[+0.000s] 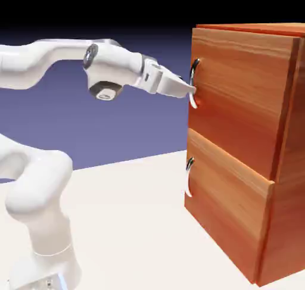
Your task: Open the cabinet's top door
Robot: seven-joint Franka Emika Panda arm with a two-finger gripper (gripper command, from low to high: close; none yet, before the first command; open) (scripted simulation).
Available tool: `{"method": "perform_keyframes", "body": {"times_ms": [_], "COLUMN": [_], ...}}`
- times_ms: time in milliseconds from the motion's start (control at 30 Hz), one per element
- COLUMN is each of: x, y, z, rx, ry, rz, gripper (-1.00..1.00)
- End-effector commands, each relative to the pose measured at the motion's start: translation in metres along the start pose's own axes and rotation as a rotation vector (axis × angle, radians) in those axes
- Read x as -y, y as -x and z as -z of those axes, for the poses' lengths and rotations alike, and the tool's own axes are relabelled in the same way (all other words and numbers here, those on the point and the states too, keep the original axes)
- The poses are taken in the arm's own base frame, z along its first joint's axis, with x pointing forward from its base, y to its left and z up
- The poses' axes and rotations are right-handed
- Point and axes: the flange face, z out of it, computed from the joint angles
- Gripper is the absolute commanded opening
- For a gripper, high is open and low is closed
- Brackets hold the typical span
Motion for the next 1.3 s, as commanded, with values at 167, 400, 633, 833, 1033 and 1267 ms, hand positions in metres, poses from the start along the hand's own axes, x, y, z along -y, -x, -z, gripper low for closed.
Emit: {"method": "perform_keyframes", "body": {"times_ms": [167, 400, 633, 833, 1033, 1267], "x": [0.01, 0.016, 0.013, 0.015, 0.016, -0.02], "y": [0.02, 0.05, 0.083, 0.091, 0.083, 0.068], "z": [0.003, -0.005, -0.025, -0.053, -0.074, -0.012], "rx": [-0.056, -0.117, -0.177, -0.197, -0.178, -0.037], "ry": [-0.065, -0.134, -0.192, -0.207, -0.224, -0.35], "rz": [0.014, 0.043, 0.084, 0.099, 0.102, 0.129], "gripper": [0.0, 0.0, 0.0, 0.0, -1.0, -1.0]}}
